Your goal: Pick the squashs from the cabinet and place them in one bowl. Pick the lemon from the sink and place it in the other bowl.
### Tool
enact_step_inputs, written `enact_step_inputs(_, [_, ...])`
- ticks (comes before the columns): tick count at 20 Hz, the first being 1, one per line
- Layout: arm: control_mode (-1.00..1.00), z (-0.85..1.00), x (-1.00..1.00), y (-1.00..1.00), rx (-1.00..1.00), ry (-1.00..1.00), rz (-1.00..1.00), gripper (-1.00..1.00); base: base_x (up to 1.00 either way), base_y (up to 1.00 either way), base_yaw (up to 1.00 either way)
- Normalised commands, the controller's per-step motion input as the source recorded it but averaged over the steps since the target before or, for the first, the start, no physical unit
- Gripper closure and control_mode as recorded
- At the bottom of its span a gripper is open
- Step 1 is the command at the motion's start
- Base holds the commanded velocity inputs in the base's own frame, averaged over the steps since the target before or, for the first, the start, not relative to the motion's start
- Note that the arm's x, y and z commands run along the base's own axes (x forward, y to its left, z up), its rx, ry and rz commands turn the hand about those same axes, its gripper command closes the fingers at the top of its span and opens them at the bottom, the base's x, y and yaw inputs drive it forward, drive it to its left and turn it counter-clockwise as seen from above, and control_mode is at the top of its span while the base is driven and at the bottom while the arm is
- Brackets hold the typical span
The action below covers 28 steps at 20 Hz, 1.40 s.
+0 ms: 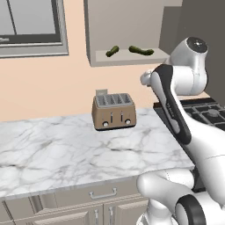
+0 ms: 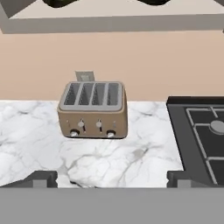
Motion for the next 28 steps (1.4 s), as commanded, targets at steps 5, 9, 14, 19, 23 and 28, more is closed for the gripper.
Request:
enact_step_inputs(5, [-1.0,0.32,0.0,0.0,-0.07,-0.09,0.0,-1.0,0.0,0.0,0.0])
enact_step_inputs(9, [-1.0,0.36,0.04,0.0,-0.02,-0.08,0.0,-1.0,0.0,0.0,0.0])
enact_step_inputs(14, [-1.0,0.32,0.1,0.0,0.0,-0.05,0.0,-1.0,0.0,0.0,0.0])
enact_step_inputs(19, [-1.0,0.22,0.22,0.0,-0.01,-0.01,0.0,-1.0,0.0,0.0,0.0])
enact_step_inputs(23, [-1.0,0.2,0.24,0.0,-0.02,-0.01,0.0,-1.0,0.0,0.0,0.0])
enact_step_inputs(28, [-1.0,0.09,0.11,-0.09,0.0,-0.01,0.01,-1.0,0.0,0.0,0.0])
